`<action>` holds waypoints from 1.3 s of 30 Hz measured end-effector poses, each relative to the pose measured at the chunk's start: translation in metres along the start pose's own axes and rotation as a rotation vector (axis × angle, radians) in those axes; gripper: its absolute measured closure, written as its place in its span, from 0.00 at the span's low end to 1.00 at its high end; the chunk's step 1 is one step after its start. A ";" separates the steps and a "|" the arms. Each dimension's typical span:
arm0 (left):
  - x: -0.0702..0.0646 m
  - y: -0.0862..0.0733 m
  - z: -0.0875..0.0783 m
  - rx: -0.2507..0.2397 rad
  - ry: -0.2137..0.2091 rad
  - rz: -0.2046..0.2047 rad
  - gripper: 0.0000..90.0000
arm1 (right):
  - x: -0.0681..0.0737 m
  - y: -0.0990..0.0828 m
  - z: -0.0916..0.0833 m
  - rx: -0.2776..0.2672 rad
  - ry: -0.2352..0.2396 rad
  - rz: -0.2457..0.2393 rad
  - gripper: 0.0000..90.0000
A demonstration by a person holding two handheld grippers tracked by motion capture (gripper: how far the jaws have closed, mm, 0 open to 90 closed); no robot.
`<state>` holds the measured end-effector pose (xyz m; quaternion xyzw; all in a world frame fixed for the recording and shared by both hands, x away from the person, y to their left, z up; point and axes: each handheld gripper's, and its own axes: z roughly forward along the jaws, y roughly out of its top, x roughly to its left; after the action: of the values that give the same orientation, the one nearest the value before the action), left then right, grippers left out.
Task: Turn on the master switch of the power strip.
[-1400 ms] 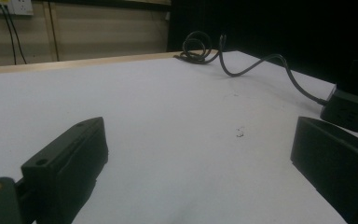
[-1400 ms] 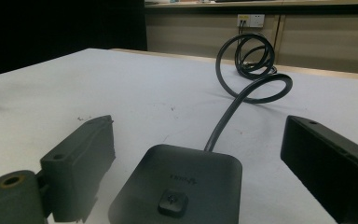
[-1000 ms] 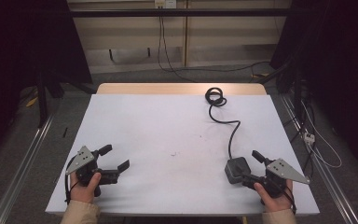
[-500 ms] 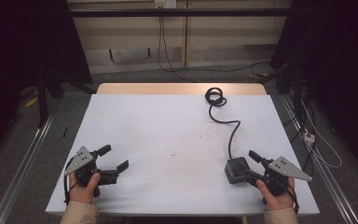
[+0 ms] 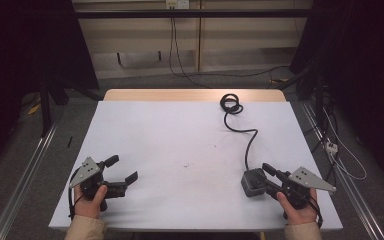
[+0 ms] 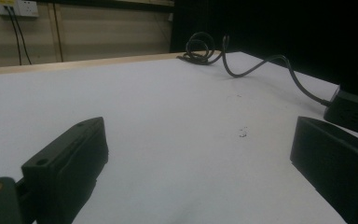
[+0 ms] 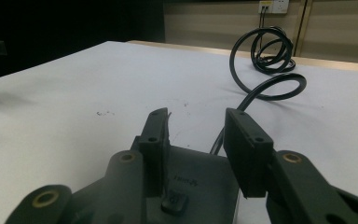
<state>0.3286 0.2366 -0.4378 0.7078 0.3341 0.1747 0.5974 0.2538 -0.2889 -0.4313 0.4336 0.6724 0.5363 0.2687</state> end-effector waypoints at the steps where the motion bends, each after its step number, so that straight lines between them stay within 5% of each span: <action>1: 0.000 0.000 0.000 0.001 0.000 -0.001 0.04 | 0.000 0.000 0.000 0.002 0.005 -0.001 0.71; 39: 0.000 0.000 -0.001 -0.001 0.006 -0.004 0.04 | -0.002 0.003 0.000 0.049 0.078 0.002 0.92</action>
<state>0.3280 0.2368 -0.4378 0.7064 0.3370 0.1759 0.5971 0.2558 -0.2903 -0.4290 0.4195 0.6949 0.5365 0.2310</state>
